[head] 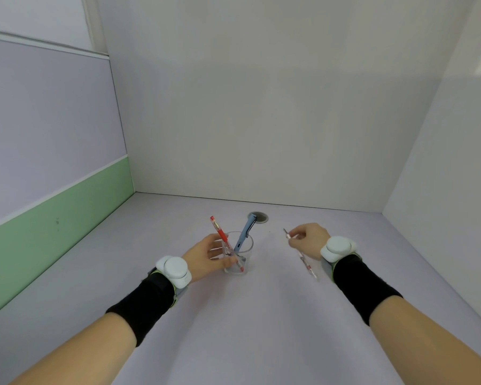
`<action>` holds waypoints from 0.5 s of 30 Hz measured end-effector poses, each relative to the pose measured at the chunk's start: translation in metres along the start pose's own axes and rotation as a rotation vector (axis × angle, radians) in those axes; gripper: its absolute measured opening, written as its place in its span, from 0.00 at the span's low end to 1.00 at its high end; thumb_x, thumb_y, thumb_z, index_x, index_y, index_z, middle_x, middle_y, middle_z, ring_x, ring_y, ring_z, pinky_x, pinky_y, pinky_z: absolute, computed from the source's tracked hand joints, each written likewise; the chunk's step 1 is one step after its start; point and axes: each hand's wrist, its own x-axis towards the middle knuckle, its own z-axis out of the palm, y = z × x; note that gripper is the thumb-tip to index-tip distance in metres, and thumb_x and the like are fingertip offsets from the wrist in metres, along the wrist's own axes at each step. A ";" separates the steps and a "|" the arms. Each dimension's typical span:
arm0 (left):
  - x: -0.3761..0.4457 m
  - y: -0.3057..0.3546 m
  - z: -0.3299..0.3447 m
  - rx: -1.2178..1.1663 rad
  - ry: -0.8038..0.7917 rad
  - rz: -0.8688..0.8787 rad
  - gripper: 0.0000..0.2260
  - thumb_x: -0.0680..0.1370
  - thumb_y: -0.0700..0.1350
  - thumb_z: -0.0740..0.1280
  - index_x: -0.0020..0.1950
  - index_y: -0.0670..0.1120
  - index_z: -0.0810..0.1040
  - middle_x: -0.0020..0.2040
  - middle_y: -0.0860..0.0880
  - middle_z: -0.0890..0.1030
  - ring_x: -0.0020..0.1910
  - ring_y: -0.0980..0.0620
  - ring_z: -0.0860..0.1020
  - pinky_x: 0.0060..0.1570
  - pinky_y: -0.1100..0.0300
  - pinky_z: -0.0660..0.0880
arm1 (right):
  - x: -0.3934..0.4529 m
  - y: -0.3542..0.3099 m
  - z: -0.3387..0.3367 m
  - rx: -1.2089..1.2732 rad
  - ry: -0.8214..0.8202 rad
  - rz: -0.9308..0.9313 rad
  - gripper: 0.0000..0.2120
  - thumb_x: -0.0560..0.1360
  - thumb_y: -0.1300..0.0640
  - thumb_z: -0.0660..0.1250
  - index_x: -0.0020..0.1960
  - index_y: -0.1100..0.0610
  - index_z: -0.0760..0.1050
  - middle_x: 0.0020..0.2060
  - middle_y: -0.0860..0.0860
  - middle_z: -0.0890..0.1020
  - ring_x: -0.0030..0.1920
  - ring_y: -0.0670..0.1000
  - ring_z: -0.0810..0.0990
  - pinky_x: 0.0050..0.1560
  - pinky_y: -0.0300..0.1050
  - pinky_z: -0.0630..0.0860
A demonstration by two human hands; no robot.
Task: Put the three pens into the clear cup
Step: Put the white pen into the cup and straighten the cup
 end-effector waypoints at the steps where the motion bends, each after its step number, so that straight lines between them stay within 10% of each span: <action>1: 0.000 0.000 0.000 -0.004 0.006 0.002 0.27 0.72 0.42 0.75 0.68 0.46 0.69 0.60 0.49 0.79 0.60 0.53 0.79 0.54 0.64 0.78 | 0.001 -0.007 0.000 0.050 0.008 -0.032 0.08 0.71 0.55 0.70 0.49 0.49 0.83 0.39 0.47 0.82 0.40 0.49 0.79 0.44 0.38 0.71; 15: -0.001 0.008 -0.004 0.029 0.007 0.032 0.23 0.74 0.47 0.73 0.66 0.52 0.70 0.63 0.51 0.78 0.59 0.57 0.78 0.56 0.66 0.76 | -0.001 -0.081 0.006 0.780 0.032 -0.266 0.04 0.74 0.62 0.70 0.49 0.58 0.79 0.35 0.54 0.83 0.30 0.48 0.81 0.33 0.39 0.78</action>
